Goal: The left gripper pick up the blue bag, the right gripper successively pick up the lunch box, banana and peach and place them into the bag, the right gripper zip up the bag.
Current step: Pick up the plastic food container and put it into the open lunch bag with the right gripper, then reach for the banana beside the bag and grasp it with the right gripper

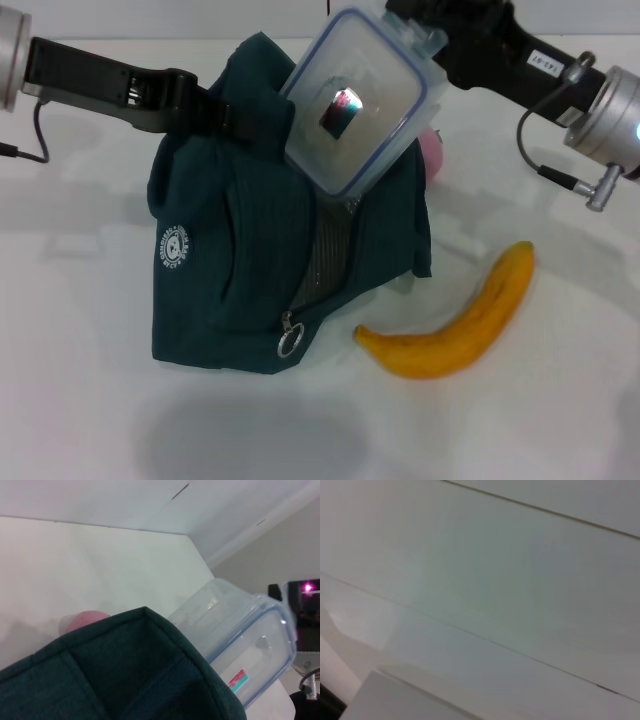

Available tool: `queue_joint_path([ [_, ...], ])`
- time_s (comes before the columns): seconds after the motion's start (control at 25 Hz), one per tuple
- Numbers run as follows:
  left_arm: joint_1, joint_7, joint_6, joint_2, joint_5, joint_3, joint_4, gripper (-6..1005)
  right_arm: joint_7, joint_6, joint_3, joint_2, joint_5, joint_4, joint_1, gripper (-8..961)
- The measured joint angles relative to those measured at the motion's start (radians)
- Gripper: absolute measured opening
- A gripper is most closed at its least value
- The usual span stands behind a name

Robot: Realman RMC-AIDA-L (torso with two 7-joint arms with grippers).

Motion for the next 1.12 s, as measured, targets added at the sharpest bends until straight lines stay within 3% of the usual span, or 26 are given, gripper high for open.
queue_joint_path([
  [0.4, 0.0, 0.005, 0.0, 0.0, -0.017, 0.0, -0.034, 33, 0.009, 0.155, -0.147, 0.0, 0.004, -0.078, -0.004, 135],
  [0.64, 0.009, 0.008, 0.001, 0.002, -0.017, 0.0, -0.036, 33, 0.003, 0.21, -0.151, 0.0, 0.005, -0.089, -0.01, 170],
  [1.12, 0.013, 0.012, 0.006, 0.008, -0.017, 0.003, -0.036, 33, -0.067, 0.174, -0.141, -0.006, 0.001, -0.134, -0.034, 241],
])
